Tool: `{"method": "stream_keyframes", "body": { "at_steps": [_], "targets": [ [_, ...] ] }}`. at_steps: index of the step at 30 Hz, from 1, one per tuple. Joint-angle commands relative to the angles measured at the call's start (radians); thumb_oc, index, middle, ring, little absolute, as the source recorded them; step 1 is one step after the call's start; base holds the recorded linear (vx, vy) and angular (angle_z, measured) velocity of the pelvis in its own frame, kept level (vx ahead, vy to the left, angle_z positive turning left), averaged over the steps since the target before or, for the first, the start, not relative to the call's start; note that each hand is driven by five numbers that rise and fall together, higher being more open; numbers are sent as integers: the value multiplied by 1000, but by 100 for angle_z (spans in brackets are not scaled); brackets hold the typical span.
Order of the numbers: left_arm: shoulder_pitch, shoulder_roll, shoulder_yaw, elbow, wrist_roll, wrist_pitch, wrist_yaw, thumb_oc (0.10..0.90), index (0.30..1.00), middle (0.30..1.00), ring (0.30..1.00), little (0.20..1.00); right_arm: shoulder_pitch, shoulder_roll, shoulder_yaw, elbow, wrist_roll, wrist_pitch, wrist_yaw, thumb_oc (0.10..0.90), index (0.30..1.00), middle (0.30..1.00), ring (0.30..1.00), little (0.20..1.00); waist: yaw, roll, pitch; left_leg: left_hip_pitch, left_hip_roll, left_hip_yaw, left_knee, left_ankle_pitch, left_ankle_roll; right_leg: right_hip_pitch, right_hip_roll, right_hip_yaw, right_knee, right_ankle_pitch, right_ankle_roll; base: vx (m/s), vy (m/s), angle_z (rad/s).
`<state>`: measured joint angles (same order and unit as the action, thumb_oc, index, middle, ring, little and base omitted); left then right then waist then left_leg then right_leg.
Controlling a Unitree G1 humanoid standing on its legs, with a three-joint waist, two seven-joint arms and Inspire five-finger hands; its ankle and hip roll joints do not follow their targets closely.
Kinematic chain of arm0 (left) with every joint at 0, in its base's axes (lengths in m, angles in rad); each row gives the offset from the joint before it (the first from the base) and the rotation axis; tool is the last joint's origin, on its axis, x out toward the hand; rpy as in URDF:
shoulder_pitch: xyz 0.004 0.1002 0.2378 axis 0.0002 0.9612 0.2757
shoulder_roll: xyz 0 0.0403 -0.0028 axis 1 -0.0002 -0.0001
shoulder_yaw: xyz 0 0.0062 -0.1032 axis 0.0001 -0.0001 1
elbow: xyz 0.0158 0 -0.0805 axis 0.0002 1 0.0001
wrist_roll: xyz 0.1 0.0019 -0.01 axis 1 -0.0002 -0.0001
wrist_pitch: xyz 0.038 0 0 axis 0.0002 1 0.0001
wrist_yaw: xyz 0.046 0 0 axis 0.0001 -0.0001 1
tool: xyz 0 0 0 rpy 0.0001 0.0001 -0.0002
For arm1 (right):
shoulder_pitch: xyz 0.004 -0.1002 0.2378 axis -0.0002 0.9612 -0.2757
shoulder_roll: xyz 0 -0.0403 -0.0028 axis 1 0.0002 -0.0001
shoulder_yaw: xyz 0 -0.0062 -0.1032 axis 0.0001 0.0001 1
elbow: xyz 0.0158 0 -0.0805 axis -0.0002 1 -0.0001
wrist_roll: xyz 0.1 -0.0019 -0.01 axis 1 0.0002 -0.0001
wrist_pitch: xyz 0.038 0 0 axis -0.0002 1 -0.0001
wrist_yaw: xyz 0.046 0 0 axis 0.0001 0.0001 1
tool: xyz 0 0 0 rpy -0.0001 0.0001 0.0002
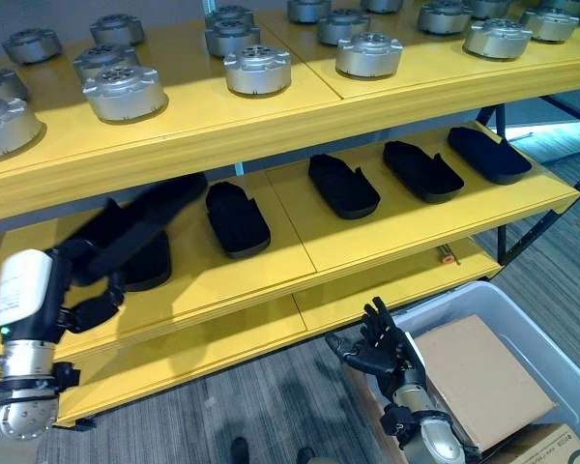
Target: Move parts from the plastic box to the shelf.
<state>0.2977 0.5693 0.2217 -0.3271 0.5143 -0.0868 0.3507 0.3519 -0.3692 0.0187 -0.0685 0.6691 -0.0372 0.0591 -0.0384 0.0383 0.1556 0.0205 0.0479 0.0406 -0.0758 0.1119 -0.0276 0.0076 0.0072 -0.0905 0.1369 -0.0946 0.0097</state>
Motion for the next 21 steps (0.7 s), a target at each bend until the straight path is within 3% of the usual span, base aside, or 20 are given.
{"method": "stream_keyframes", "body": {
  "at_steps": [1, 15, 19, 21],
  "targets": [
    [-120, 65, 44, -130, -36, -79, 92, 400, 300, 300, 300, 300, -84, -28, -1, -105, 0, -114, 13, 900, 1000, 1000, 1000, 1000, -17, -59, -65, 34, -62, 58, 77, -127, 18, 85, 7, -16, -196, 45, 35, -55, -46, 3],
    [-180, 110, -15, -139, -16, -72, 82, 400, 300, 300, 300, 300, -66, -14, 11, -112, 8, -121, 1, 900, 1000, 1000, 1000, 1000, -41, -54, -72, 49, -51, 61, 119, -148, 13, 116, 12, -7, -190, 31, 21, -9, -17, 2],
    [-191, 119, -9, -98, 4, -51, 93, 400, 300, 300, 300, 300, -81, -25, -8, -111, 14, -135, -11, 900, 1000, 1000, 1000, 1000, -40, -67, -16, -67, -16, 78, 338, -140, -20, 100, -8, -26, -159, 26, 6, -98, -44, 5],
    [-192, 120, -4, -90, 9, -49, 97, 400, 300, 300, 300, 300, -84, -25, -10, -111, 15, -137, -14, 900, 1000, 1000, 1000, 1000, -42, -67, -12, -91, 8, 86, 371, -134, -25, 94, -9, -30, -152, 25, 2, -10, 0, 27]
  ]
}}
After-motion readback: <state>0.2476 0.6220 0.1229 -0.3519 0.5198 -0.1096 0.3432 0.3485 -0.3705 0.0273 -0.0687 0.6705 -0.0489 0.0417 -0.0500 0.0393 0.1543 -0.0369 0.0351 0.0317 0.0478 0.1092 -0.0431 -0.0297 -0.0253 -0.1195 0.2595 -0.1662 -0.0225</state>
